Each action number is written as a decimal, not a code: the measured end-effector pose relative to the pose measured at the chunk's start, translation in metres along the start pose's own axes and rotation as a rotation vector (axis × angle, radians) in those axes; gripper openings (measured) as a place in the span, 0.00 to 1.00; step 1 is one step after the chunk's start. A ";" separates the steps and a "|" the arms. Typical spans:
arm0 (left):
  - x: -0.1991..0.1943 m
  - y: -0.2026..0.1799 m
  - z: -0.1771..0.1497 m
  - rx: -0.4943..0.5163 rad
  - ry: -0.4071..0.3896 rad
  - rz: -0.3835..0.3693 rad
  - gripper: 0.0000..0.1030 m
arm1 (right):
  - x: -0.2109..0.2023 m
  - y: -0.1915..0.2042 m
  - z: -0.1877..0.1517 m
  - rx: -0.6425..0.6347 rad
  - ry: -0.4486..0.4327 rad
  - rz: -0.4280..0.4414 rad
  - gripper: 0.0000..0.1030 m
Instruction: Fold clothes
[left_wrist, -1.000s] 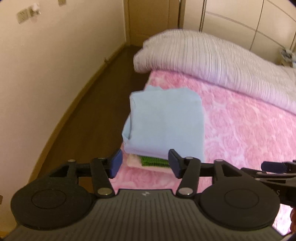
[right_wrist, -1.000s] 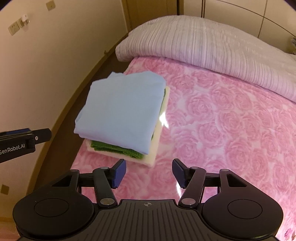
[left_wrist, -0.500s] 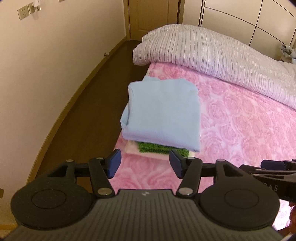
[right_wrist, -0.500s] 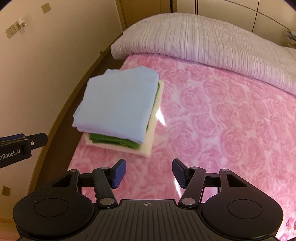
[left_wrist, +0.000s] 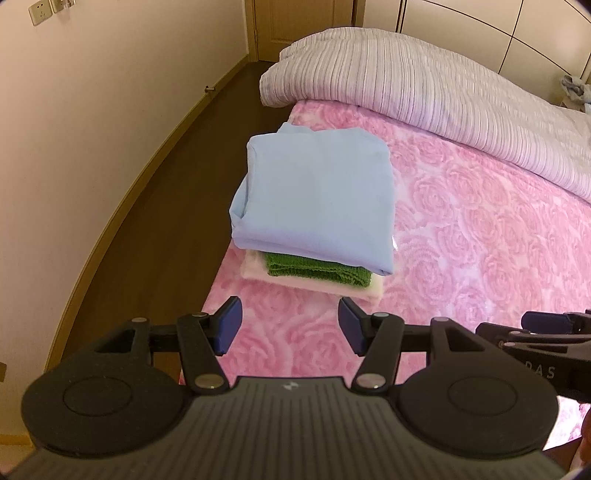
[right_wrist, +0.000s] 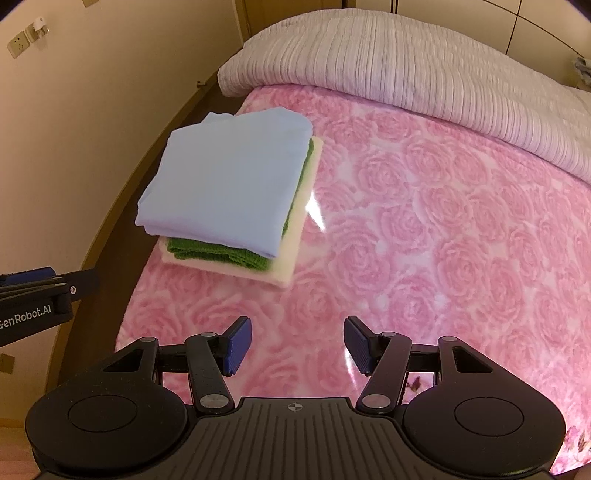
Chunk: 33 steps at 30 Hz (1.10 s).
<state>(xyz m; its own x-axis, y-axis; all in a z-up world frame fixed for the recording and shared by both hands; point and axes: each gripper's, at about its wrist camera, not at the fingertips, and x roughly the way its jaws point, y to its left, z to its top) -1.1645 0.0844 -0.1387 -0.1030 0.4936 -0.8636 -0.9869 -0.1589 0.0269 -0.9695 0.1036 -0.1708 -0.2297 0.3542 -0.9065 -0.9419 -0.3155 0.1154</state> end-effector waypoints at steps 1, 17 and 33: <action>0.000 -0.002 0.000 -0.002 0.001 0.002 0.52 | 0.000 -0.001 0.000 -0.002 0.001 0.002 0.57; -0.016 -0.068 -0.010 -0.104 0.009 0.070 0.52 | -0.014 -0.059 0.017 -0.111 0.006 0.060 0.57; -0.039 -0.149 -0.025 -0.280 -0.019 0.153 0.52 | -0.031 -0.124 0.035 -0.287 -0.001 0.144 0.57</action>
<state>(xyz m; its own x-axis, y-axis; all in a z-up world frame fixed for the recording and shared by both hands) -1.0102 0.0678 -0.1215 -0.2528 0.4608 -0.8508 -0.8875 -0.4606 0.0142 -0.8539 0.1630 -0.1429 -0.3562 0.2887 -0.8887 -0.7922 -0.5977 0.1234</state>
